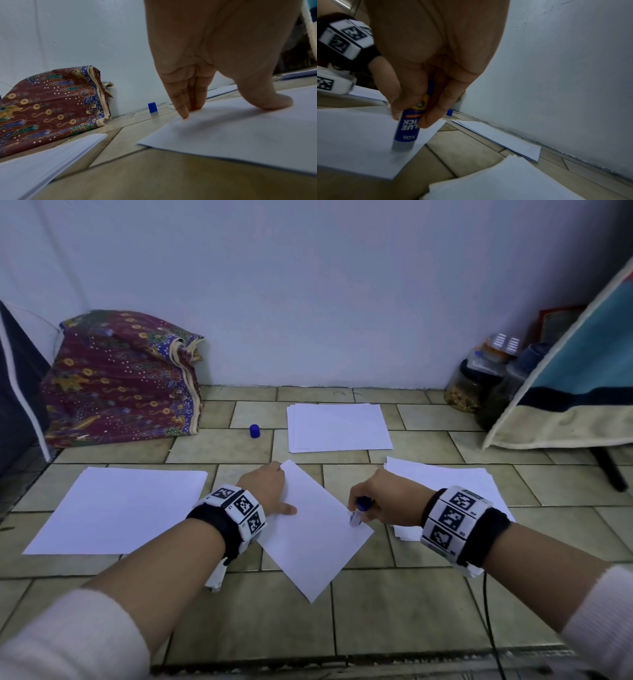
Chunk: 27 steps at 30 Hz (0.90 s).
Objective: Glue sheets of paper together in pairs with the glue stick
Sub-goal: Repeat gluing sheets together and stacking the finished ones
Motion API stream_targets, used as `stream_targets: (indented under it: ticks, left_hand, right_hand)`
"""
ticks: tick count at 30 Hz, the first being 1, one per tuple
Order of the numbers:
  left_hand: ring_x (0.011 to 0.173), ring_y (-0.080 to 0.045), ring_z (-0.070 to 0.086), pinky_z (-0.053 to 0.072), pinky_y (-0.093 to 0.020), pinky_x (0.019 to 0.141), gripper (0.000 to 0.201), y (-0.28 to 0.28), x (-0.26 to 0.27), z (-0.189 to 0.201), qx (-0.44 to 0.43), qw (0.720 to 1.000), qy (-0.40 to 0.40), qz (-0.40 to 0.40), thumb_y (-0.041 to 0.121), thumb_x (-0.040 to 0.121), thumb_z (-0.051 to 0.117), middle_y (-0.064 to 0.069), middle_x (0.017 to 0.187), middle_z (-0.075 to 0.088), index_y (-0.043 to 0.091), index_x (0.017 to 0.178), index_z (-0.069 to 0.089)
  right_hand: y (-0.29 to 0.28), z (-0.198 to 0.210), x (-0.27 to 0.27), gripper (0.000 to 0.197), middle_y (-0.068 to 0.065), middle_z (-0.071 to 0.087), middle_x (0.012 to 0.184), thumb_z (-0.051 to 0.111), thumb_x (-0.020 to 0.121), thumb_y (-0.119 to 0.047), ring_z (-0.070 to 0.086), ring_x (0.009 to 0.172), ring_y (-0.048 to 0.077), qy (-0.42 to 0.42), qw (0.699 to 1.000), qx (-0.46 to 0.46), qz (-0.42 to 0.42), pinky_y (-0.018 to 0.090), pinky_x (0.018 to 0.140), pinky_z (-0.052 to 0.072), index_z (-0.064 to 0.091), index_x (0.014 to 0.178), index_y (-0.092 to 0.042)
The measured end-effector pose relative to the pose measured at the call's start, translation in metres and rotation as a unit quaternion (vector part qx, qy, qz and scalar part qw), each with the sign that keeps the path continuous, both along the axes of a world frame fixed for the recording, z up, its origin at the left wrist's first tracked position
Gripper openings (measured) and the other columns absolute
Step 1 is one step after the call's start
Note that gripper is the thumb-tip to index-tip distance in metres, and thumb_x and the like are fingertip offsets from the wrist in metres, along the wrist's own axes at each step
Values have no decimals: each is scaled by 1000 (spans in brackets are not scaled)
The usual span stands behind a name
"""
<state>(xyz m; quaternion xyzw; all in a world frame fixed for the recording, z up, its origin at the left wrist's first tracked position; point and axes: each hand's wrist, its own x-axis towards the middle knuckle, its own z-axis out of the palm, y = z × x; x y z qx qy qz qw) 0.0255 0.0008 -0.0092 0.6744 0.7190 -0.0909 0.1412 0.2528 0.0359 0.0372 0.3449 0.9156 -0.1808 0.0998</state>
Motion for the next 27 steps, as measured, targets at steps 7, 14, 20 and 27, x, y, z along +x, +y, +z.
stream_targets:
  ticks: [7,14,20,27]
  left_hand:
    - [128,-21,42,36,-27,104,52,7,-22,0,-57,995,28,-74,-2,92,47,-5,145,31,6,142,37]
    - [141,-19,18,37,-37,106,67,-17,-42,-1,-58,993,40,-91,38,95,51,-3,154,14,12,149,19]
    - [147,-18,-13,6,-40,118,165,-41,-43,-14,-95,994,17,-49,98,12,-21,1,159,-13,15,153,2]
    - [148,-31,1,-10,-43,112,166,-46,-45,-32,-49,997,-53,16,101,19,-18,-13,160,-3,6,153,6]
  right_hand:
    - [-1,3,20,22,0,69,99,67,86,-14,49,80,7,-41,999,1,20,15,70,38,68,108,-16]
    - [33,10,22,20,16,70,74,69,78,7,69,71,25,401,849,-216,-269,36,74,56,57,75,-8]
    - [42,-4,-21,17,15,67,92,53,93,-12,65,63,17,428,704,-429,-370,24,62,56,60,103,0]
    - [48,-21,-90,25,-1,68,81,71,82,-9,59,63,7,418,773,-325,-349,14,56,46,68,106,-9]
